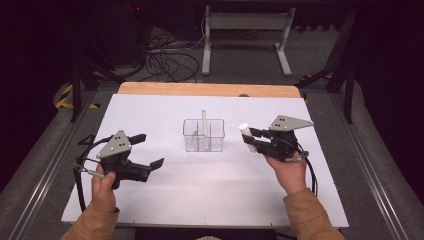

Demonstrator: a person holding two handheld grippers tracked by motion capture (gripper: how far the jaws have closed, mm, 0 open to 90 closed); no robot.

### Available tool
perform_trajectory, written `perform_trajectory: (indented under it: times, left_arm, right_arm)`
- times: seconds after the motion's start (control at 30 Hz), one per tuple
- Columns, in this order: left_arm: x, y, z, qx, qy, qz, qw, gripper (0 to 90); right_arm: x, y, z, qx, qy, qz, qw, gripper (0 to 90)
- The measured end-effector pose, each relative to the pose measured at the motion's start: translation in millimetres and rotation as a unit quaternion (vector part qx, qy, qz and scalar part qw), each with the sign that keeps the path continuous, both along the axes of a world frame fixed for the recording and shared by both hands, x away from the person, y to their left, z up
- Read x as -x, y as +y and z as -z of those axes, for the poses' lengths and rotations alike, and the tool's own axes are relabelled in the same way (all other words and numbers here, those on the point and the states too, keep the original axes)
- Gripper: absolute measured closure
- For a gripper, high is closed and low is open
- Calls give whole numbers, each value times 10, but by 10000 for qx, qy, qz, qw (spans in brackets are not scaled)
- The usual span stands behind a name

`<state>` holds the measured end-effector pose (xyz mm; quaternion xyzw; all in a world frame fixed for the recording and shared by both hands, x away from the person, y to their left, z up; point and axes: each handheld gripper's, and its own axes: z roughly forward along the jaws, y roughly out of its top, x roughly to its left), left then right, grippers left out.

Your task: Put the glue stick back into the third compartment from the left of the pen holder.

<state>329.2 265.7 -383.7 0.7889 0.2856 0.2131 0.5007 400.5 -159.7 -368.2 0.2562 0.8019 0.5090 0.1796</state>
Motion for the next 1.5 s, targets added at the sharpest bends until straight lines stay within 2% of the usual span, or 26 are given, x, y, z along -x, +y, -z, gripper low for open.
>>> perform_trajectory:
  times: [0.3,0.57,0.87,1.1,1.5]
  left_arm:
    - [9,7,-8,14,-17,-10,10000,52]
    - [20,6,-17,30,-40,-28,10000,52]
    - [12,9,-13,26,-38,-32,10000,52]
    - [11,14,-14,25,-37,-26,10000,52]
    - [10,11,-21,43,-50,-13,10000,52]
  right_arm:
    - [-140,135,6,-362,-39,-139,9992,674]
    - [-264,238,32,-606,-84,-153,9980,673]
    - [-389,387,90,-699,-173,-156,9973,673]
    - [-502,499,129,-845,-99,-187,9962,673]
    - [-600,747,145,-767,-128,-328,9964,672]
